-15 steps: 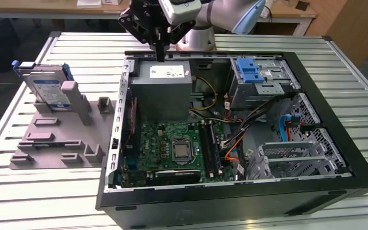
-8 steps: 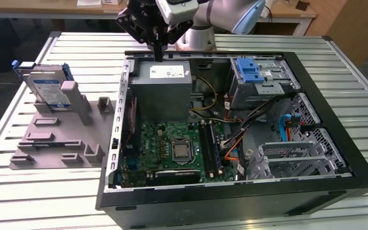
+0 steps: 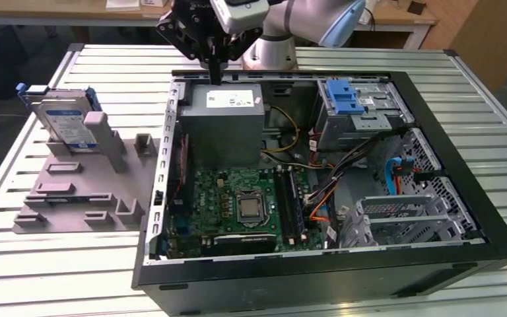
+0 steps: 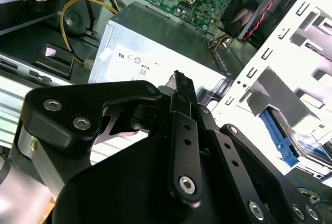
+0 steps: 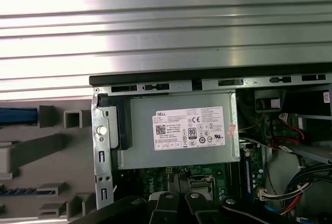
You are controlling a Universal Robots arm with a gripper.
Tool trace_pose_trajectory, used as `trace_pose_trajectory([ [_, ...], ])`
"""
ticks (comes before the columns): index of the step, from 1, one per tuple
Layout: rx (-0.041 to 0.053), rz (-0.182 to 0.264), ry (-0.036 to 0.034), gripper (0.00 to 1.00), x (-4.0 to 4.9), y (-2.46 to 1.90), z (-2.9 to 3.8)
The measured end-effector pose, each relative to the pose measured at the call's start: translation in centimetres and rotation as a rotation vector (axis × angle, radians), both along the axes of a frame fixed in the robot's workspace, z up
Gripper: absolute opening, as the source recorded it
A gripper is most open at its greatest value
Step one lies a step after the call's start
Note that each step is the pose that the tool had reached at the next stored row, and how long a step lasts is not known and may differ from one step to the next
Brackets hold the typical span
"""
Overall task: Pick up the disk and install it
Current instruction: 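Reach for the disk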
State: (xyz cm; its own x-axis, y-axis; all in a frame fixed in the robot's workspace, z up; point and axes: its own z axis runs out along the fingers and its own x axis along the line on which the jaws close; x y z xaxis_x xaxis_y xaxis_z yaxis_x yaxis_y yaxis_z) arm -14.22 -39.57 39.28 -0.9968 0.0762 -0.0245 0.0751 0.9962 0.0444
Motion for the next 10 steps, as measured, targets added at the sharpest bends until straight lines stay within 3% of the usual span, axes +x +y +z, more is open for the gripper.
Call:
trace_pose_trajectory([
  [10, 0.0, 0.0, 0.0, 0.11, -0.45, 0.04, -0.01],
])
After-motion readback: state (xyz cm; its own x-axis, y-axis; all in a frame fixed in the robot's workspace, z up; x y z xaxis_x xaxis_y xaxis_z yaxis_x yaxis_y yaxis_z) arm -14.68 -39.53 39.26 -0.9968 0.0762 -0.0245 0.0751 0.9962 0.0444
